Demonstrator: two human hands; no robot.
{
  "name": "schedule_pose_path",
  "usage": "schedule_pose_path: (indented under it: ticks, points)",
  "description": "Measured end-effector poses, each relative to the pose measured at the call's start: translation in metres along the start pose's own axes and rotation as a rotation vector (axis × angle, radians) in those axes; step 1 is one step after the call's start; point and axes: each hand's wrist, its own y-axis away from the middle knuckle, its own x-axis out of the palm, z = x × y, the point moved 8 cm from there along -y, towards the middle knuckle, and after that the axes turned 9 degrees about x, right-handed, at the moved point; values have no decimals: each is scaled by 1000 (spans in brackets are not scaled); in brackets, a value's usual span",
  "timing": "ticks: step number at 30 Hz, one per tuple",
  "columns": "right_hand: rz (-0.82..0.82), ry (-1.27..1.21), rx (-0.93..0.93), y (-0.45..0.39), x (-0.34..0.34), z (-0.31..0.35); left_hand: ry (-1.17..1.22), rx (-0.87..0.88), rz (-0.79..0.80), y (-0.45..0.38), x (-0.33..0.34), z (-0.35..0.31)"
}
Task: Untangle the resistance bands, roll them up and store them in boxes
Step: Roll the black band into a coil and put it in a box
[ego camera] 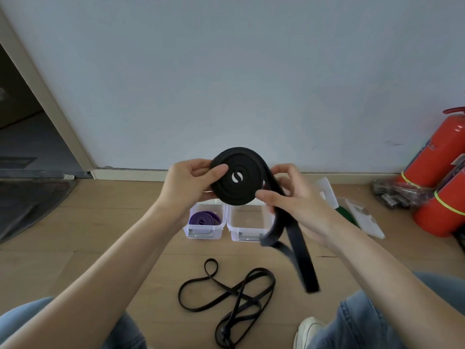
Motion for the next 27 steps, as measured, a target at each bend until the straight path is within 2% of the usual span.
schedule_pose_path:
  ticks: [3,5,7,10,12,14,16,18,23,25,27]
  points:
    - [-45,-81,-47,-1,1,1,92,-5,-79,7,11,7]
    - [-59,24,-72,-1,3,2,186,-57,-109,13,16,14]
    - [-54,85,-113,0,3,6,219,-122,-72,16,20,23]
    - [0,88,-121,4,-2,13,33,-167,199,17,25,27]
    - [96,157,-131,8,0,20,-25,-159,379,17,27,23]
    - [178,223,-107,11,4,21,-31,-133,481,18,30,17]
    - [209,248,-77,10,7,19,-94,-101,513,21,33,15]
    - [191,232,-68,10,8,18,-114,-41,428,19,30,11]
    - [50,68,-17,4,1,3,-30,51,64,10,18,9]
    - [-13,17,8,2,3,-5,-42,44,-1,12,21,15]
    - [-78,24,-24,1,2,-4,5,22,8,11,24,17]
